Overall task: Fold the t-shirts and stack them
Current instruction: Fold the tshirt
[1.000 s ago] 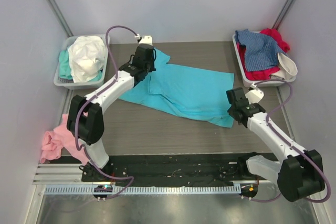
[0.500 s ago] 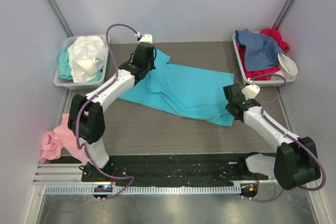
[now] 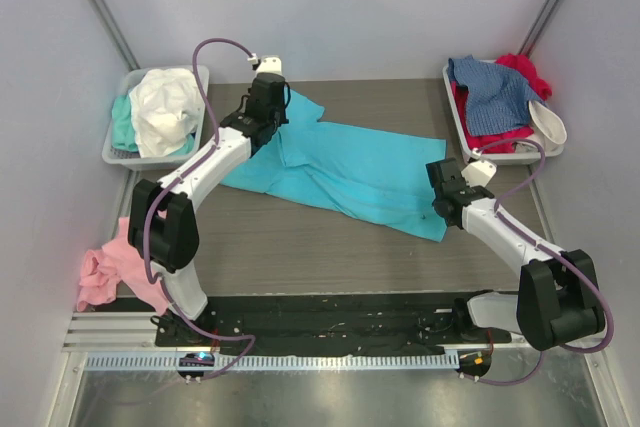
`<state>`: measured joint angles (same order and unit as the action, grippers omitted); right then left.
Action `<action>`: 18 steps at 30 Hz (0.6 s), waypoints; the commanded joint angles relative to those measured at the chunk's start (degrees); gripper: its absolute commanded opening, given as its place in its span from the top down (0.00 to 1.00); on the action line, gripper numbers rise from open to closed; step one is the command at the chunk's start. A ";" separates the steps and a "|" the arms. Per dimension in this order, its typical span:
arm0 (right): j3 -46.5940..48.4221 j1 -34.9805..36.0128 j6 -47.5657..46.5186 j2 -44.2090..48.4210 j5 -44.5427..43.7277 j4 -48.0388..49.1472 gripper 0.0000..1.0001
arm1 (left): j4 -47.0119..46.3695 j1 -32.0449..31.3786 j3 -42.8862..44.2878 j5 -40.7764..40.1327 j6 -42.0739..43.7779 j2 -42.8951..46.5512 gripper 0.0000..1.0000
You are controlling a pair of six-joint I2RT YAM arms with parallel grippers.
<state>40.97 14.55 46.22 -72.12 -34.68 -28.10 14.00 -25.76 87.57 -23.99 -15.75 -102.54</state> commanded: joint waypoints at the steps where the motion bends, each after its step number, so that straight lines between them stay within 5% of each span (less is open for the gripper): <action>1: 2.10 -1.01 -0.95 -0.22 -3.12 2.34 0.99 | -0.99 0.71 2.96 -1.32 1.51 -0.55 1.00; 18: 4.64 -2.50 -3.50 -4.43 -2.41 5.77 0.99 | -1.26 1.15 2.52 -1.85 2.12 -1.35 1.00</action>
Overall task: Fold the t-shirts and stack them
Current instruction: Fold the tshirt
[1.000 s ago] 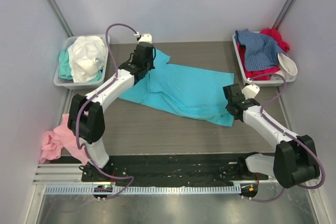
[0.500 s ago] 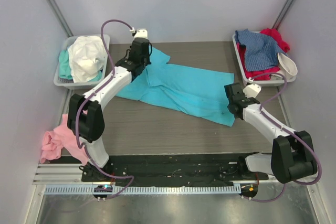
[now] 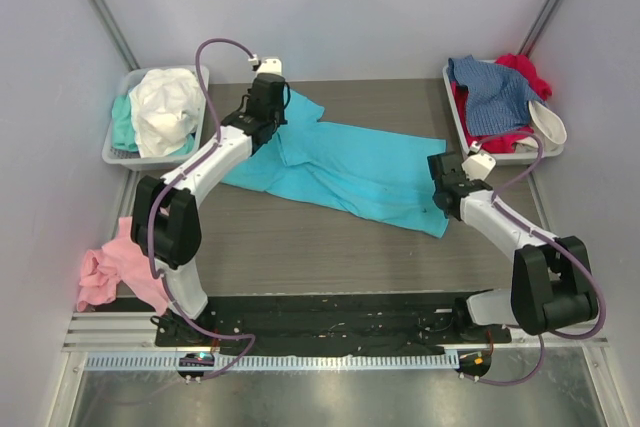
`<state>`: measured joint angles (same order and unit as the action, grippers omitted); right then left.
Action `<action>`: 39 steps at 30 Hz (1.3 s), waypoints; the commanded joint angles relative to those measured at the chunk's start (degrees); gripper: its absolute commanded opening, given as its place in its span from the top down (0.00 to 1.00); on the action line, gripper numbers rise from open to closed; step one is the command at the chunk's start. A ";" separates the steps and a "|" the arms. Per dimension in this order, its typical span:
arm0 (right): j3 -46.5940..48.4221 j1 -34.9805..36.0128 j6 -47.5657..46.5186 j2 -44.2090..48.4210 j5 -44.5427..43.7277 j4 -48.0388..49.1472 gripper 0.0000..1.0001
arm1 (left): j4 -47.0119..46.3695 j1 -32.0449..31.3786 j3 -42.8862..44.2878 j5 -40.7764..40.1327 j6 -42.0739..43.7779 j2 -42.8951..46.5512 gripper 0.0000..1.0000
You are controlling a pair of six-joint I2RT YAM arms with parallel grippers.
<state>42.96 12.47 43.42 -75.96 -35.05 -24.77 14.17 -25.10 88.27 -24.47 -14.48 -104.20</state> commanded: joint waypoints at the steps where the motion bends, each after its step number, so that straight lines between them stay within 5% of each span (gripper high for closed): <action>1: 2.66 -0.43 -0.79 -1.02 -1.78 2.71 0.99 | -1.43 0.49 1.73 -1.37 0.86 0.23 1.00; 15: 2.39 -0.52 -1.05 -4.01 0.33 3.77 0.99 | -1.25 0.84 -0.99 -2.78 2.00 0.58 1.00; 18: 2.22 -0.60 -1.23 -4.11 0.77 3.68 0.86 | -1.52 0.84 -1.61 -3.56 2.17 0.23 0.99; 20: 2.04 -0.69 -1.23 -3.67 0.86 3.42 0.65 | -1.87 0.84 -1.87 -4.01 2.26 -0.30 0.90; 22: 1.69 -0.69 -0.97 -2.27 0.68 3.16 0.35 | -2.13 0.84 -1.70 -4.62 2.70 -1.17 0.65; 23: 1.43 -0.78 -1.05 -1.65 0.60 3.07 0.29 | -2.13 0.84 -1.61 -4.71 2.96 -1.35 0.56; 24: 1.25 -0.78 -1.14 -0.95 0.59 3.15 0.24 | -2.13 0.84 -1.00 -5.23 3.14 -1.61 0.32; 27: 0.64 -0.69 -2.11 1.86 0.94 2.80 0.20 | -0.90 0.84 -0.29 -6.64 3.05 -1.09 0.01; 39: -2.62 -0.61 -4.30 9.78 10.79 0.69 0.21 | 2.34 1.63 -19.08 -13.23 -3.17 12.43 0.01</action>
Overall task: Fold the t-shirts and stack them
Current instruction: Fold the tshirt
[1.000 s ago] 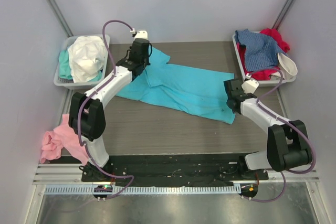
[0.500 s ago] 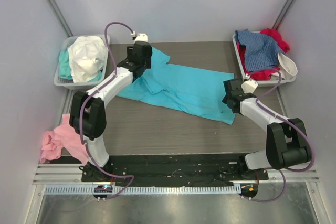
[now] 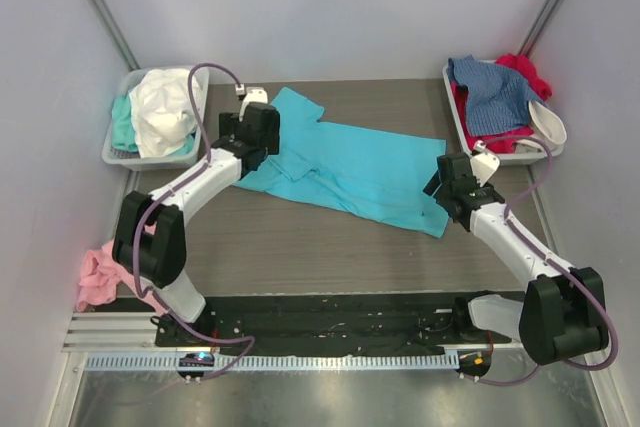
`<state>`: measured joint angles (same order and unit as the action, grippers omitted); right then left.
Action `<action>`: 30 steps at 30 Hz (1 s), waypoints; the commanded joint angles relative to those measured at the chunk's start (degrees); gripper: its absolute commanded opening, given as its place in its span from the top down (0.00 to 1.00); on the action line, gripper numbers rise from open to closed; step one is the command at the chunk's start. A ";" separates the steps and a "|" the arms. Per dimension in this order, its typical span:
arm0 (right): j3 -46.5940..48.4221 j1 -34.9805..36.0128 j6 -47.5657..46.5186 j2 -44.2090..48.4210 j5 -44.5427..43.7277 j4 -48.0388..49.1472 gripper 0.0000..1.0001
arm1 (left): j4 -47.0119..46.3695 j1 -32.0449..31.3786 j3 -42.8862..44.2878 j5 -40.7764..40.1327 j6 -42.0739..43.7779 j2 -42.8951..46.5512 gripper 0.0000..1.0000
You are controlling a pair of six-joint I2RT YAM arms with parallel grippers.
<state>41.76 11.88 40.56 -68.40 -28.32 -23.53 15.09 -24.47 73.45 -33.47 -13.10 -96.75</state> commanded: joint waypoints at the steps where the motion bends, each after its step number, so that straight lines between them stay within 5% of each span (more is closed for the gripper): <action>1: -1.85 -0.10 -1.71 2.31 4.49 -0.55 0.21 | 1.69 1.61 -5.41 -4.32 -5.43 5.43 0.02; 17: -3.61 0.69 -3.38 -1.12 12.93 1.56 0.28 | 1.96 8.38 -6.74 -1.33 -7.20 -3.17 0.46; 30: -8.62 0.69 1.89 5.29 9.42 -3.36 0.34 | 1.96 8.47 -5.86 -0.63 -6.50 -4.59 0.54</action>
<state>33.80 12.32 40.05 -66.41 -16.78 -25.74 18.57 -16.10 66.11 -33.91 -19.33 -101.32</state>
